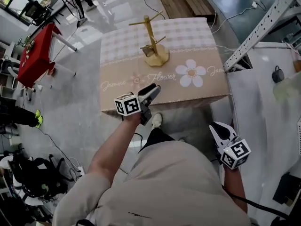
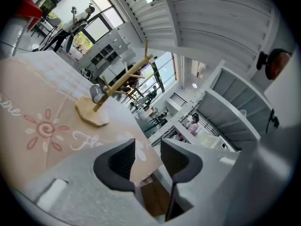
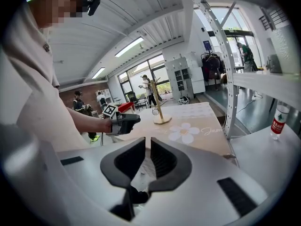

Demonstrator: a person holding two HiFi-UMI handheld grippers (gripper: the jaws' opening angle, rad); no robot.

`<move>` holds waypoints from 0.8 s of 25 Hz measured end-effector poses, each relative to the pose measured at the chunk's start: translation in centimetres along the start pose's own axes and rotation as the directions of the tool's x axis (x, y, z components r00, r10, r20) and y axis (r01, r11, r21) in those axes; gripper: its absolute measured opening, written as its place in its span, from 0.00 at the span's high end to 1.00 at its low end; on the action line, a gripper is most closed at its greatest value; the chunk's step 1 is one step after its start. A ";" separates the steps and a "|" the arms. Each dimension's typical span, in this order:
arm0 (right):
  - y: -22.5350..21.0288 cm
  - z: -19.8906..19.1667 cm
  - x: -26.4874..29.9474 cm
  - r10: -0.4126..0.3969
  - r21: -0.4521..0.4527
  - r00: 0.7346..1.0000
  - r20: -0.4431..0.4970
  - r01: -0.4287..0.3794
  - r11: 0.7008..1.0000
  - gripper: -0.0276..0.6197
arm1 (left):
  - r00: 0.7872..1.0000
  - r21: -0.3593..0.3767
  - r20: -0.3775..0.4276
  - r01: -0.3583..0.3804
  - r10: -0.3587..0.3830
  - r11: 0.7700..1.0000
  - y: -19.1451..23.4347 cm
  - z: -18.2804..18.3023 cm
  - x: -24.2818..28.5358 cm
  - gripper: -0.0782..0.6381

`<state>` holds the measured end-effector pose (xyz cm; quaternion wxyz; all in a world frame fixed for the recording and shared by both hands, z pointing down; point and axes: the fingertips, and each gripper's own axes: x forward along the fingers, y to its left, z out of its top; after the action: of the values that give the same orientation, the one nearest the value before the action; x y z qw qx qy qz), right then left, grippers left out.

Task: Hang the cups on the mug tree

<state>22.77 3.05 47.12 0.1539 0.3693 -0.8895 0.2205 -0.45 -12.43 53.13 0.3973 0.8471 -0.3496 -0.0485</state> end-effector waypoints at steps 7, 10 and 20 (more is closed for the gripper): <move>1.7 -0.9 -1.4 0.104 -0.082 0.994 -0.018 -0.105 0.991 0.92 | 0.996 0.172 -0.084 0.023 -0.008 0.985 -9.9 -4.9 -2.5 0.86; 2.6 -1.1 -1.9 0.143 -0.119 0.990 -0.017 -0.144 0.982 0.92 | 0.993 0.217 -0.113 0.051 -0.027 0.975 -13.8 -6.9 -3.7 0.88; 5.3 -1.2 -4.5 0.225 -0.167 0.974 0.005 -0.221 0.961 0.93 | 0.968 0.405 -0.250 0.113 -0.008 0.907 -23.6 -13.6 -5.4 0.88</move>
<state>22.11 9.70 44.72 0.1476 0.2552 -0.9425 0.1574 13.43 10.05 44.60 0.2457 0.9222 -0.2740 0.1185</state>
